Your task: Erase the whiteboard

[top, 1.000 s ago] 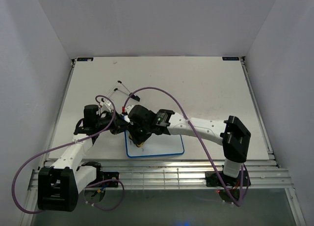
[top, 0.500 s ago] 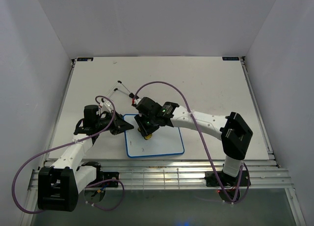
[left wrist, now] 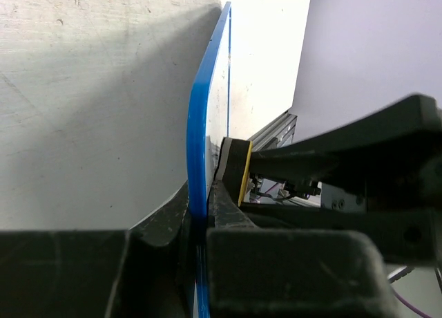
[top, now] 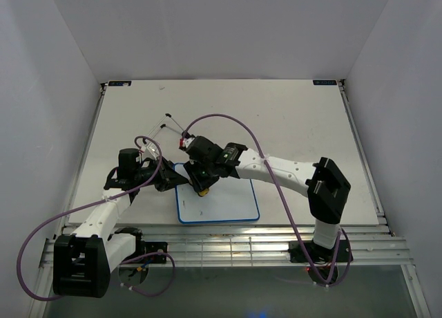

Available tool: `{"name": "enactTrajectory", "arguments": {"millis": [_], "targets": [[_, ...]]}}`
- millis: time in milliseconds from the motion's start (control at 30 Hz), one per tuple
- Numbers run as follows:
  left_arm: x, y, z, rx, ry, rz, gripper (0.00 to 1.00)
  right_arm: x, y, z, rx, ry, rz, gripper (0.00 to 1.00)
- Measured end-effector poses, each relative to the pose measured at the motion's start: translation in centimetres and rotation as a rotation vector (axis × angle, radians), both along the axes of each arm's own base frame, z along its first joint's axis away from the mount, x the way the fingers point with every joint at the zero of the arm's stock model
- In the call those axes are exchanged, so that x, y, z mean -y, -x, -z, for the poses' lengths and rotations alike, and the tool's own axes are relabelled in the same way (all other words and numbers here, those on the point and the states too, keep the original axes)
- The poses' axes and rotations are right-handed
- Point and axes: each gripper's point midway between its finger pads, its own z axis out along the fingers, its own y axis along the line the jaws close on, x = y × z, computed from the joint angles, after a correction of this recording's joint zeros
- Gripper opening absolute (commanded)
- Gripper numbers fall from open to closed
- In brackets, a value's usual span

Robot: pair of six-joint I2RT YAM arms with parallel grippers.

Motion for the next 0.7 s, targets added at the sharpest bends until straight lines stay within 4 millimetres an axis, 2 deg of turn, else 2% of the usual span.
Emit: {"name": "enactTrajectory", "arguments": {"millis": [100,467,600,700], "targets": [[-0.1,0.0,0.1,0.000,-0.002,0.001,0.00,-1.1,0.5,-0.4,0.008,0.014,-0.024,0.08],[-0.1,0.4,0.5,-0.022,-0.005,-0.001,0.00,-0.8,1.0,0.1,-0.002,0.017,-0.030,0.08],[-0.1,0.6,0.6,-0.025,-0.006,0.006,0.00,-0.8,2.3,0.0,-0.015,-0.027,-0.063,0.08],[-0.1,0.5,0.5,-0.014,-0.009,0.010,0.00,-1.9,3.9,-0.5,-0.026,-0.066,-0.108,0.08]]}}
